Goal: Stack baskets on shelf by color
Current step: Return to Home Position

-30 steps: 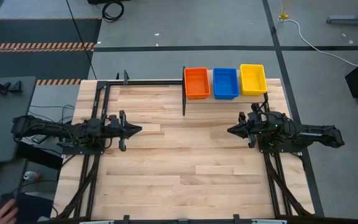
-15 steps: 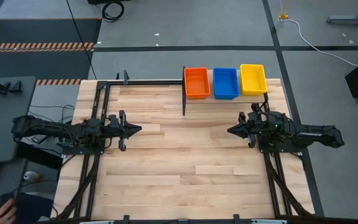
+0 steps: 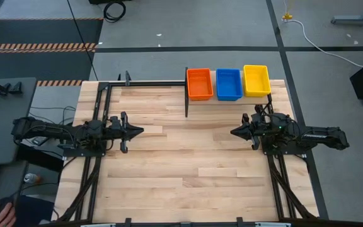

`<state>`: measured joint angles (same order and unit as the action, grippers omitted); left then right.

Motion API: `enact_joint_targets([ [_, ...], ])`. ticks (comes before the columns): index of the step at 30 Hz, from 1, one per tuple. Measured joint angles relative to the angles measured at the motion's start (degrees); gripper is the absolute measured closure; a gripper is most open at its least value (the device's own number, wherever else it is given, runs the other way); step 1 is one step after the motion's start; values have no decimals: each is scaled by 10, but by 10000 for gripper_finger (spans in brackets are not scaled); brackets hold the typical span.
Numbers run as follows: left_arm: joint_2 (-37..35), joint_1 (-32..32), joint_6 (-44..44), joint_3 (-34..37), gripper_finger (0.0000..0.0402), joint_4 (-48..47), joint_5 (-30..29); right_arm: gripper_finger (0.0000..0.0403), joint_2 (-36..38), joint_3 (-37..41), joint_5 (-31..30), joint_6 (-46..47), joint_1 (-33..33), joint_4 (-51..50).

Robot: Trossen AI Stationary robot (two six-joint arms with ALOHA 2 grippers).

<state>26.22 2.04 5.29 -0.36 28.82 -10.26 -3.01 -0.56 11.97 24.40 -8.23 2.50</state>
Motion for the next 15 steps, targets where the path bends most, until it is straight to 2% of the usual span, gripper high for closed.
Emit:
enact_joint_targets([
  [15, 0, 0, 0, 0, 371, 0, 0, 384, 0, 0, 0, 0, 0, 0],
])
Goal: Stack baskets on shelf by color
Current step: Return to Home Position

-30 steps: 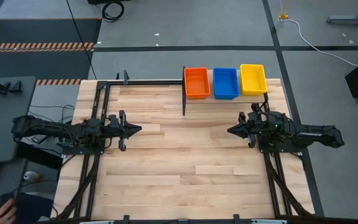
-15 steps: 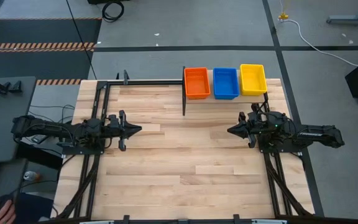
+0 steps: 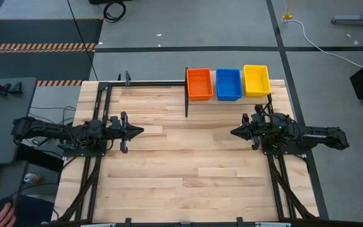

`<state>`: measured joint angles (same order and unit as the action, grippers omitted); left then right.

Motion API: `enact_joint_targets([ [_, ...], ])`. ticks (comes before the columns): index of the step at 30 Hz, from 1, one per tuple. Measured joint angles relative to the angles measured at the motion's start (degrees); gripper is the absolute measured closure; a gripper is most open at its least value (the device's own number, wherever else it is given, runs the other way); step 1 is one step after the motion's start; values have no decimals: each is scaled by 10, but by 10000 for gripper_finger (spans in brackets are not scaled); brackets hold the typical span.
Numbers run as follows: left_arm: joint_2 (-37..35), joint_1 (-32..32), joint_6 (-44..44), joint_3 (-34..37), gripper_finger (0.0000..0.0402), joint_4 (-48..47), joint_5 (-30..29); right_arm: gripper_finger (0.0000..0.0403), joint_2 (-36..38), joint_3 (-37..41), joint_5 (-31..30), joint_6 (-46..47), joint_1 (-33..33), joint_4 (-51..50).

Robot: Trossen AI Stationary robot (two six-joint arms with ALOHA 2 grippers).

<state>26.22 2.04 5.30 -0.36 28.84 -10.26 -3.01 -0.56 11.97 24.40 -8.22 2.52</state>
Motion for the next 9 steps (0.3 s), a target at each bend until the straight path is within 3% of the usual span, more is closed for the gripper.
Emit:
enact_joint_targets([
  [9, 0, 0, 0, 0, 371, 0, 0, 384, 0, 0, 0, 0, 0, 0],
])
